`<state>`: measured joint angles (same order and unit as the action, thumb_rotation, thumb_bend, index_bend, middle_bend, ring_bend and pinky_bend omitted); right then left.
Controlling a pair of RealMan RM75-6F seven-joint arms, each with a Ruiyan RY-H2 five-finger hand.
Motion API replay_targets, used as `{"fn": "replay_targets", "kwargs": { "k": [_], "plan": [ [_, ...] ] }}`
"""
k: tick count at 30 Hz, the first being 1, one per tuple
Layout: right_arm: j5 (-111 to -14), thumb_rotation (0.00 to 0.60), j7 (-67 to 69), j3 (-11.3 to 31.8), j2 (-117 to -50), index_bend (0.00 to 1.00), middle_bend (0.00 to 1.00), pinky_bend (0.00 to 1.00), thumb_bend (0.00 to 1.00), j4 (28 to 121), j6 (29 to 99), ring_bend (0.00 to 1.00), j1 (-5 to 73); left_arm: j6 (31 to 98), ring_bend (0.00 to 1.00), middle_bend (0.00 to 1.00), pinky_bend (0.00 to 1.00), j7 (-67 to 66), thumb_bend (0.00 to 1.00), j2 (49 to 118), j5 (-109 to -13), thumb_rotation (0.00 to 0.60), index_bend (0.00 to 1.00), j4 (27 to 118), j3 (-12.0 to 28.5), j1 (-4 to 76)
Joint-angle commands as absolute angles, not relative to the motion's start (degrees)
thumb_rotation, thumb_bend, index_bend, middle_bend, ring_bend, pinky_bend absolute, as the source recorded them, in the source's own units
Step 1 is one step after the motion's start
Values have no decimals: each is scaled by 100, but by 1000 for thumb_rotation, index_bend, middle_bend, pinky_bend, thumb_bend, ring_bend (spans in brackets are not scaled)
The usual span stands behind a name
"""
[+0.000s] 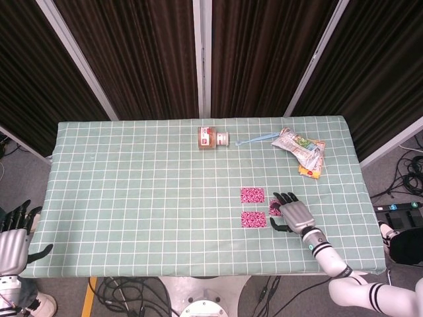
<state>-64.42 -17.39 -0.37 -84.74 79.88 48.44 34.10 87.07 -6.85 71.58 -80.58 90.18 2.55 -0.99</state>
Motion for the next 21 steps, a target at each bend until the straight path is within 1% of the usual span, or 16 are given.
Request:
{"fn": "replay_targets", "kwargs": {
  "k": [1, 4, 5, 6, 12, 15, 17, 21],
  "plan": [
    [-6570, 177, -1385, 161, -8436, 251, 3, 0, 327, 8056, 5045, 0, 3334, 8700, 106, 146, 126, -690, 173, 7155, -8071, 600, 225, 9023, 263, -83],
    [-6473, 289, -1369, 359, -8567, 251, 7, 0, 188, 7977, 5096, 0, 3394, 8707, 106, 146, 126, -692, 173, 7151, -8082, 600, 225, 9029, 269, -75],
    [-6408, 315, -1404, 425, -8637, 251, 9, 0, 170, 7924, 5094, 0, 3429, 8712, 106, 146, 126, -693, 173, 7150, -8083, 600, 225, 9032, 269, -76],
    [-6329, 357, -1462, 506, -8745, 252, 12, 0, 154, 7835, 5074, 0, 3489, 8717, 106, 146, 126, -693, 173, 7147, -8081, 600, 225, 9039, 267, -80],
    [-5968, 510, -1738, 768, -9307, 278, 18, 0, 148, 7286, 4808, 0, 3826, 8753, 106, 146, 126, -694, 173, 7119, -8042, 600, 225, 9055, 241, -137],
    [-5764, 546, -1843, 868, -9596, 289, 20, 0, 148, 6916, 4629, 0, 3993, 8771, 106, 146, 126, -683, 173, 7113, -8025, 600, 225, 9057, 227, -167],
    [-5667, 556, -1864, 913, -9715, 298, 22, 0, 148, 6747, 4530, 0, 4067, 8768, 106, 146, 126, -677, 173, 7112, -8018, 600, 225, 9054, 220, -176],
    [-5537, 548, -1949, 971, -9900, 307, 25, 0, 150, 6436, 4386, 0, 4209, 8766, 106, 146, 126, -675, 172, 7119, -8011, 600, 225, 9045, 223, -178]
  ]
}}
